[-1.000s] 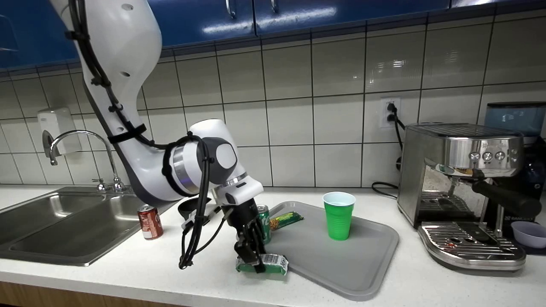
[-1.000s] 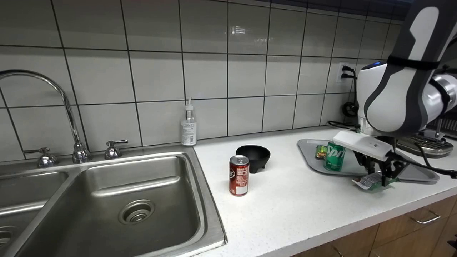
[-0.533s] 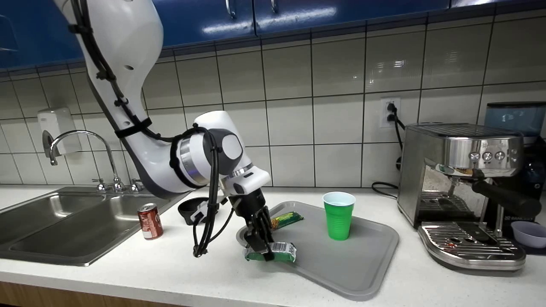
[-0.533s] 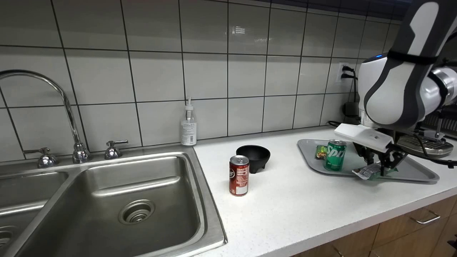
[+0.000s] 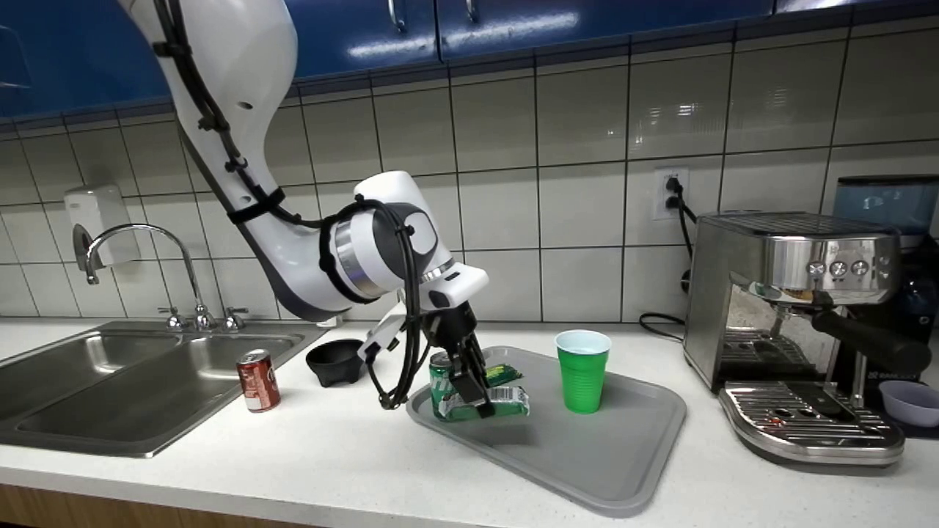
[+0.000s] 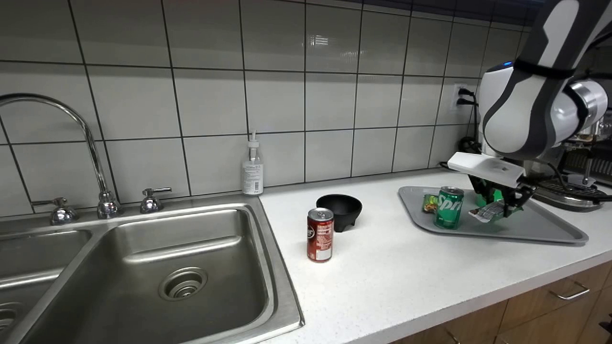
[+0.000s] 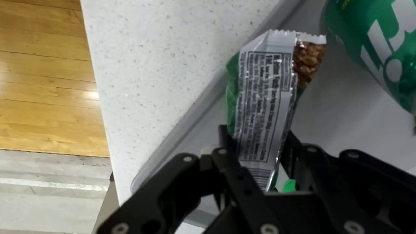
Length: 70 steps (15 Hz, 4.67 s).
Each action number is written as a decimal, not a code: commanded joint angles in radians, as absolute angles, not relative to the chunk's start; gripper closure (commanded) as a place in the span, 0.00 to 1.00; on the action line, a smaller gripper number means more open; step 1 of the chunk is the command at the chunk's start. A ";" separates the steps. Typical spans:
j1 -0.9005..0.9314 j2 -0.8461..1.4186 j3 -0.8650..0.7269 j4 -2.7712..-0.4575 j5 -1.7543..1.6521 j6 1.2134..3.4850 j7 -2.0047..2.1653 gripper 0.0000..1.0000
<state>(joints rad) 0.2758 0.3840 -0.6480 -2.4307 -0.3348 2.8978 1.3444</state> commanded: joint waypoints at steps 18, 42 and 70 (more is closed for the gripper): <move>0.014 0.534 -0.432 -2.233 -0.077 2.867 0.947 0.87; 0.097 0.497 -0.488 -2.256 -0.057 2.894 0.932 0.00; 0.293 0.155 -0.473 -2.444 -0.320 2.904 0.893 0.00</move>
<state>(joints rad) 0.2861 0.2304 -0.4888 -2.3915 -0.3027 2.9104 0.9398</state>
